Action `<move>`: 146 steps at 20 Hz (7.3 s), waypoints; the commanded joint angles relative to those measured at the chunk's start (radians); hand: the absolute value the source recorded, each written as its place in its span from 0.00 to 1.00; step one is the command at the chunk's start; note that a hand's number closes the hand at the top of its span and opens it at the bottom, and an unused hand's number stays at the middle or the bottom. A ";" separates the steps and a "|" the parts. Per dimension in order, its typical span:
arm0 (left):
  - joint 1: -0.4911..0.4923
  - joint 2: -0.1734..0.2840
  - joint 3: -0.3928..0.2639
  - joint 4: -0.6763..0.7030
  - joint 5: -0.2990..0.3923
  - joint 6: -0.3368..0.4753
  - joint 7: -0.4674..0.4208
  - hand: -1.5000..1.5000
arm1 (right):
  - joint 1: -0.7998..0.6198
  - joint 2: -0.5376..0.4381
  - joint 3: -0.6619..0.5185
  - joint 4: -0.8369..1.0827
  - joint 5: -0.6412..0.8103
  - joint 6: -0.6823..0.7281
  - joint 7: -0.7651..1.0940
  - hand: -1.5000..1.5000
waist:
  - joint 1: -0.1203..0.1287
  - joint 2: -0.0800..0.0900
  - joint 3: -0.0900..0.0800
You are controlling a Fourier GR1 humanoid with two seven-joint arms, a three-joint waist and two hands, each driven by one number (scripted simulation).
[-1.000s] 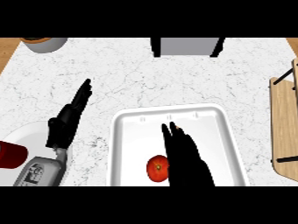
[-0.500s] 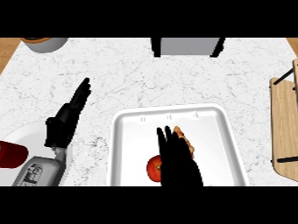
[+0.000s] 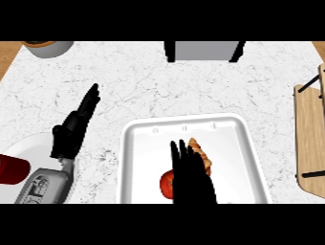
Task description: Pick the tomato from the tray and place it in the tiered shelf
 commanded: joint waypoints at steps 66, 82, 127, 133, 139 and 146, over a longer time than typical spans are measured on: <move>0.052 -0.056 0.105 -0.032 -0.071 -0.047 0.012 0.50 | 0.172 -0.855 0.107 -0.541 -0.403 -0.291 -1.132 1.00 | -0.073 -0.011 0.011; 0.056 -0.049 0.114 -0.049 -0.063 -0.051 0.004 0.50 | 0.241 -1.058 -0.377 -0.625 -0.815 -0.421 -1.285 1.00 | -0.079 0.011 0.010; 0.003 -0.096 0.066 -0.028 -0.105 -0.076 0.016 0.50 | -0.208 -1.135 -1.072 0.640 -1.304 0.373 -1.858 1.00 | 0.023 0.008 0.001; -0.027 -0.106 0.069 -0.024 -0.107 -0.084 0.052 0.50 | -0.360 -1.054 -1.022 0.892 -1.191 0.378 -1.900 0.00 | 0.018 0.005 0.001; 0.045 -0.089 0.066 -0.088 -0.109 -0.098 0.045 0.50 | -0.470 -1.047 -1.038 0.960 -1.280 0.528 -1.756 0.00 | 0.017 0.001 0.000; 0.043 -0.095 0.073 -0.046 -0.115 -0.094 0.004 0.50 | -0.510 -1.101 -1.067 1.025 -1.347 0.726 -1.718 0.00 | 0.010 0.001 0.000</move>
